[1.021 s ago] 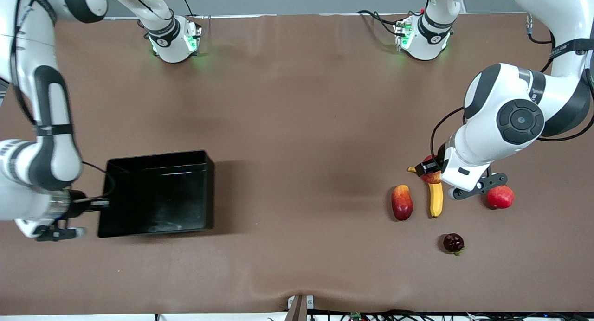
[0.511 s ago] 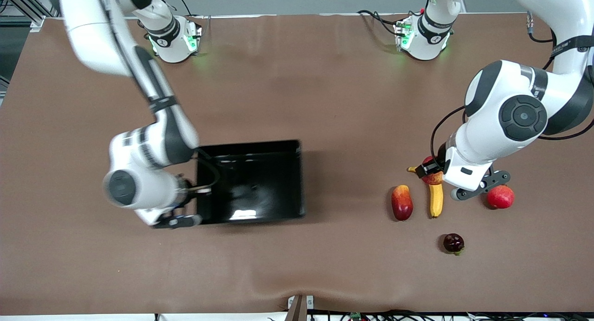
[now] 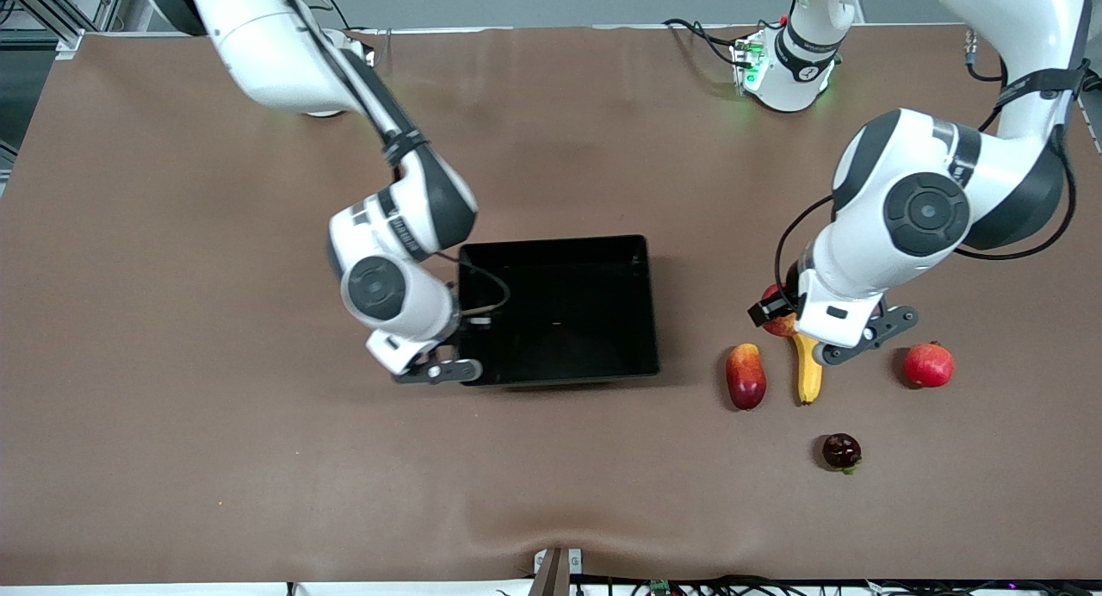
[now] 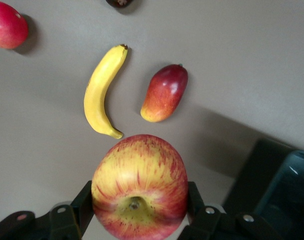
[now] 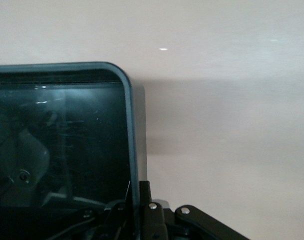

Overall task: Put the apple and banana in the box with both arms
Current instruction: 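Drag the black tray toward the fruit with the right gripper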

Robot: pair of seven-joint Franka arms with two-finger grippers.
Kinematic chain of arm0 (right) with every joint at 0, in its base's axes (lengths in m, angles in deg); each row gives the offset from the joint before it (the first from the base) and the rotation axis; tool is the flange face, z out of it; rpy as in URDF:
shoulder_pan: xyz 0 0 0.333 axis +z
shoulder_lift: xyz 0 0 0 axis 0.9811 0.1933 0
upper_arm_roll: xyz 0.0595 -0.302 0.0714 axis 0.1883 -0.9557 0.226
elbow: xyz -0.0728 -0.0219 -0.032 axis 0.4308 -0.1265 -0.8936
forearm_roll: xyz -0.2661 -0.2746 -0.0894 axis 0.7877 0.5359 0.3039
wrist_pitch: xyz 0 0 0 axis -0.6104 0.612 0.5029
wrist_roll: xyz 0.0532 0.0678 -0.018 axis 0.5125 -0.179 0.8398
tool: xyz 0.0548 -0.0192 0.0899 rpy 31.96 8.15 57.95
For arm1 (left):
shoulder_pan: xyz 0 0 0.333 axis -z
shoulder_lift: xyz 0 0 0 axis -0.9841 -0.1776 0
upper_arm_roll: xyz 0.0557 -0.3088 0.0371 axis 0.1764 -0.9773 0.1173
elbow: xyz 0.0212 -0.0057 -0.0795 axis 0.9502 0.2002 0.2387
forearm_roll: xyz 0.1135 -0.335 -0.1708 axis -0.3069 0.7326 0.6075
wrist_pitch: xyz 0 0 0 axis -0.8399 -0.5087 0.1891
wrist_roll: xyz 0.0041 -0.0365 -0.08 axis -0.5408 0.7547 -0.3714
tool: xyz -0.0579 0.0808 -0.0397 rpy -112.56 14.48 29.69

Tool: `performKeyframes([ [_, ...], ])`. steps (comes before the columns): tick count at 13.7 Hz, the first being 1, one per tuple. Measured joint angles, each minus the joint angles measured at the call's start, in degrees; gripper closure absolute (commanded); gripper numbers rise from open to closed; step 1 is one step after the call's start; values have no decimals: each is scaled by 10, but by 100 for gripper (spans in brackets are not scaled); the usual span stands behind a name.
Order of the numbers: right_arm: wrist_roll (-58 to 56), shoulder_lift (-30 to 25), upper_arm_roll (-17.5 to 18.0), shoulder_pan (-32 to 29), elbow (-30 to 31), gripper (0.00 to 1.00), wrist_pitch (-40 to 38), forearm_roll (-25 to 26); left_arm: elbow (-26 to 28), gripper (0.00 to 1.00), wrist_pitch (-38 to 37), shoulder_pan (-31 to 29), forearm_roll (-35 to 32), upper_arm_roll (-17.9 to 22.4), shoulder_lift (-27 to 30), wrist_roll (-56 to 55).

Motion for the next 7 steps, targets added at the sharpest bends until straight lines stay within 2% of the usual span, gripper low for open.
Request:
performKeyframes([
  [6,43,32,-1,31,9,100,61,0,11,100,0,24,19,-2,-16,-21],
  [7,48,39,-1,31,10,56,68,0,14,100,0,34,22,-2,-19,-23],
])
